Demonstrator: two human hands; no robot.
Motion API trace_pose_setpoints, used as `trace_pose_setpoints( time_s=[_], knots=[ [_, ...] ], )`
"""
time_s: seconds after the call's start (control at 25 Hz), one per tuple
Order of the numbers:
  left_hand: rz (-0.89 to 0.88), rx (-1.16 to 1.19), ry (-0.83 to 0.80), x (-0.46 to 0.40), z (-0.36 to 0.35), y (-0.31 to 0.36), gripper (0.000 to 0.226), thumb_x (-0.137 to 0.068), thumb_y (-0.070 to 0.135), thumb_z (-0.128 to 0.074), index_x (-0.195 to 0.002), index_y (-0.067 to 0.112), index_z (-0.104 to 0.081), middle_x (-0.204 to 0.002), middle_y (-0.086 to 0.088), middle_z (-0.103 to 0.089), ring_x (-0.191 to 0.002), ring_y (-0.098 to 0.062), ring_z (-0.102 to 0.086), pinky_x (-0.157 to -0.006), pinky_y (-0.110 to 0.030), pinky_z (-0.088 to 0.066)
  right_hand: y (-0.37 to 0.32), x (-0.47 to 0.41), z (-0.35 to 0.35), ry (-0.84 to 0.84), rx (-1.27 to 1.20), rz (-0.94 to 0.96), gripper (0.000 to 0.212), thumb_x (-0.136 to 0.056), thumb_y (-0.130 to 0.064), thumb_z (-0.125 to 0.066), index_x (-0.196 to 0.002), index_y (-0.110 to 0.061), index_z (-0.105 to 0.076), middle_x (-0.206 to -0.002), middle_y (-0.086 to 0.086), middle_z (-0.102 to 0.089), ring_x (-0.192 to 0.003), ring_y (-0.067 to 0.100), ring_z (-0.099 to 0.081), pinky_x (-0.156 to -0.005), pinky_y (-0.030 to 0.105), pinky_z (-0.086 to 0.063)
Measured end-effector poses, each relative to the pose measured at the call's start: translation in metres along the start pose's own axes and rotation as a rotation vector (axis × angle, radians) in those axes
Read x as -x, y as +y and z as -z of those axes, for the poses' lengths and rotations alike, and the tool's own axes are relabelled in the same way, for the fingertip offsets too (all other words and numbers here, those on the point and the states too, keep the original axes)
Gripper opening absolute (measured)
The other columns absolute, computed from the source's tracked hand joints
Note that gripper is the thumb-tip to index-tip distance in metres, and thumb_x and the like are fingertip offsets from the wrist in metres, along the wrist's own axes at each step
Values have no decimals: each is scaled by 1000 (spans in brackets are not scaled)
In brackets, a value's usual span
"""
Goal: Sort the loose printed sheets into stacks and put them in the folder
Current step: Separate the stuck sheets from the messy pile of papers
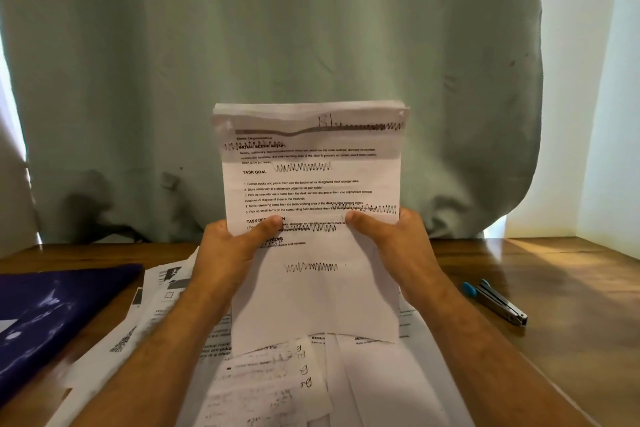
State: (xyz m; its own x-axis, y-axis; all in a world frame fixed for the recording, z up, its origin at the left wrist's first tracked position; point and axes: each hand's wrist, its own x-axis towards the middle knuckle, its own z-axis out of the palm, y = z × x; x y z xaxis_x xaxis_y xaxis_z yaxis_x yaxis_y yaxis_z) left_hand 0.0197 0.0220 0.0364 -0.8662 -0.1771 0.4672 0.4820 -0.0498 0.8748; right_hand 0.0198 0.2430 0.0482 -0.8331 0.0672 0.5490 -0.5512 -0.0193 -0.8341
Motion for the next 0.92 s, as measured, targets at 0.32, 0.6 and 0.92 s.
trace_pose_setpoints(
  time_s=[0.32,0.6,0.92],
  knots=[
    [-115,-162,80,1,-8,-5,12,-74,43,-76,-84,38,-72,-81,21,-76,-79,-7,-75,-67,-29,-61,4,2,-9,-30,188,-3,21,-82,-20,-78,-98,-32,-73,-98,-19,-74,-91,0,-70,-85,27,-55],
    [-142,-143,55,1,-6,-9,7,-81,38,-78,-84,42,-73,-82,24,-75,-80,-2,-74,-57,-16,-57,10,2,-8,-27,240,0,28,-83,-22,-77,-111,-25,-72,-107,-11,-74,-97,8,-70,-87,31,-56],
    [-140,-138,37,5,-7,-17,10,-84,36,-76,-87,44,-72,-85,26,-75,-83,1,-73,-62,-17,-57,21,0,-4,6,212,-32,21,-79,-17,-79,-88,-35,-72,-92,-20,-74,-86,0,-70,-77,22,-55]
  ],
)
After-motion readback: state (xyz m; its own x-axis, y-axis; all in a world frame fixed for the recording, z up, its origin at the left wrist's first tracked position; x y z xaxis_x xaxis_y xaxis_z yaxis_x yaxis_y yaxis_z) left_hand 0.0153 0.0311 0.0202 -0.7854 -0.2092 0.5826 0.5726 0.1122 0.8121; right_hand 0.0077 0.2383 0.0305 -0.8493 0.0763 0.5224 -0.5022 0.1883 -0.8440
